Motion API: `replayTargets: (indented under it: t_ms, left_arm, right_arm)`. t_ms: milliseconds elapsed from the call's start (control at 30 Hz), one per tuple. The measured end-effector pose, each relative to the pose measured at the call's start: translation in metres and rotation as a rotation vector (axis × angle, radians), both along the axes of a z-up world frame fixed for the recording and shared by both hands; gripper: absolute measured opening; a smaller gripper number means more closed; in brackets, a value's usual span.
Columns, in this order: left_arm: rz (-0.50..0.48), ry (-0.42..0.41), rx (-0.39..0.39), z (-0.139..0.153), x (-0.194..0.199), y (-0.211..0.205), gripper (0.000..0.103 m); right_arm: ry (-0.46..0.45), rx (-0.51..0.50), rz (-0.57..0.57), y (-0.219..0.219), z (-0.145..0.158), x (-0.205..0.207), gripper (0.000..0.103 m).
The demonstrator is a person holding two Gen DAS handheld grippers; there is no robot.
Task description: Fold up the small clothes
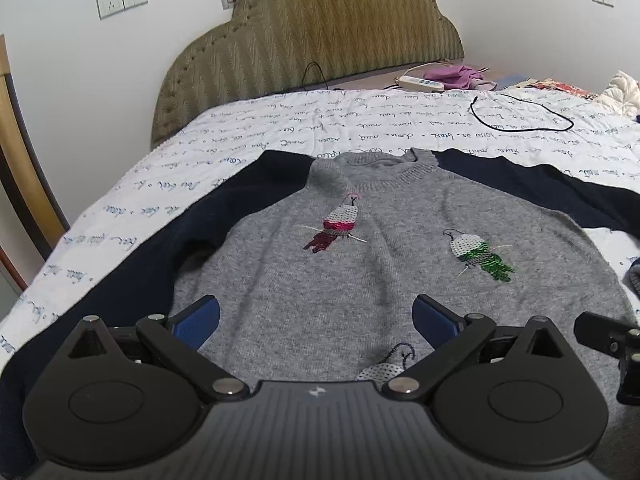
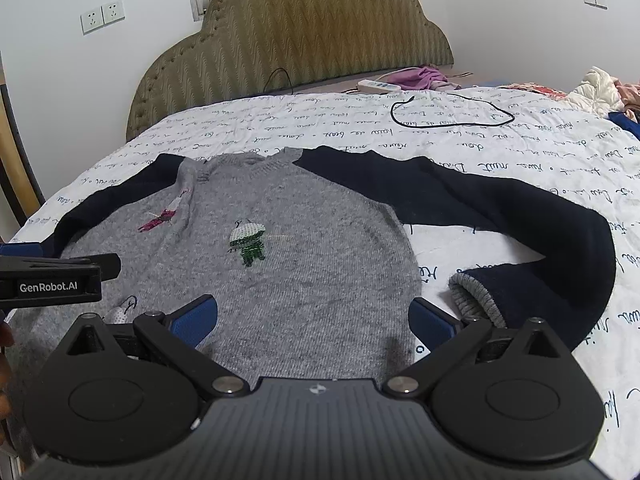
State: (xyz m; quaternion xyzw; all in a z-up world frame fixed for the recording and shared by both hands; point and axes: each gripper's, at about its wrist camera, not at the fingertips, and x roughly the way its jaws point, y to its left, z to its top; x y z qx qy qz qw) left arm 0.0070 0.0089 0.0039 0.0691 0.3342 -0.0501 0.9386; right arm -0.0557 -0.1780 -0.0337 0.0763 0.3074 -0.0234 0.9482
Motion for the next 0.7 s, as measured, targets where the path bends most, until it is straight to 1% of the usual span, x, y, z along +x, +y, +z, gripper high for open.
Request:
replayTargets:
  t_ms: [267,367,467,700]
  left_arm:
    - [0.013,0.018,-0.02,-0.0039,0.0019,0.0039,0.103]
    - [0.014,0.014,-0.015,-0.0055,0.0014,0.0031,0.103]
    - [0.01,-0.002,0.001,-0.0067,-0.0003,0.0014,0.103]
    - [0.014,-0.066,0.007,-0.0064,-0.0071,0.0013,0.103]
  right_arm:
    - [0.0,0.001,0.002,0.0002,-0.0012,0.0001,0.103]
    - [0.002,0.0,0.006,0.0014,-0.0026,0.0007,0.103]
    - [0.0,0.0,0.007,0.002,-0.0024,0.0001,0.103]
    - [-0.004,0.002,0.003,0.0005,-0.0028,-0.0007,0.103]
